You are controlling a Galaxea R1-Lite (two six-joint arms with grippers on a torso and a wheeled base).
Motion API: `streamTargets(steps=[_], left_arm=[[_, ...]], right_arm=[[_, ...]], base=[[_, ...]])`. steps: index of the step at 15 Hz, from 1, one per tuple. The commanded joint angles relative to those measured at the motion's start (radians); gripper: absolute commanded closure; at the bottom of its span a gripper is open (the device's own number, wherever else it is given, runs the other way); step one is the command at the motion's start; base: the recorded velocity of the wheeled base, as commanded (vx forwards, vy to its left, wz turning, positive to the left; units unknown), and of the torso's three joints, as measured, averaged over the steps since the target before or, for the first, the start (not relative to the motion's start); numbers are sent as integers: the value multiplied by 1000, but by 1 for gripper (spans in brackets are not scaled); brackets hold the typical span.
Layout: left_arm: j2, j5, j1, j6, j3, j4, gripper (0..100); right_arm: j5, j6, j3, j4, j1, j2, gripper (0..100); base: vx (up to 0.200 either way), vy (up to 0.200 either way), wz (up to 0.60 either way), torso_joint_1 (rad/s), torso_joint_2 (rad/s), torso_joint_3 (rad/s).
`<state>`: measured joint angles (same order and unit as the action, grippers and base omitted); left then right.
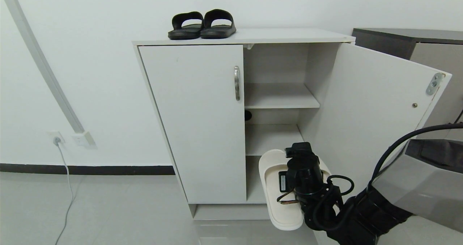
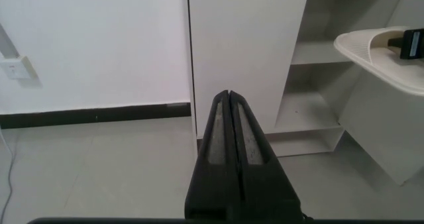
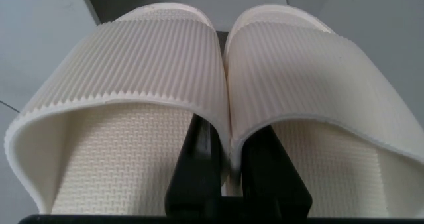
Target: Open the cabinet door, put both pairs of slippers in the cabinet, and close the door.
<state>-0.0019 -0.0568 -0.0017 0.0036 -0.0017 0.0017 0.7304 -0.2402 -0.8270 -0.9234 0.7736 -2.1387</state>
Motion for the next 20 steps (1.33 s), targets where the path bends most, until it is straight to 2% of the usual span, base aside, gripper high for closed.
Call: streamTargets(steps=[1, 8, 20], left_arm=[[2, 0, 0, -1, 0, 0, 100], [2, 0, 0, -1, 0, 0, 100], [2, 0, 0, -2, 0, 0, 100]], right_arm=[[0, 1, 6, 0, -5, 5, 100], [-2, 2, 8, 3, -60, 0, 100], [-65, 13, 17, 0, -134, -12, 100]], base=[[0, 0, 0, 0, 0, 0], [0, 0, 0, 0, 0, 0], [0, 0, 0, 0, 0, 0]])
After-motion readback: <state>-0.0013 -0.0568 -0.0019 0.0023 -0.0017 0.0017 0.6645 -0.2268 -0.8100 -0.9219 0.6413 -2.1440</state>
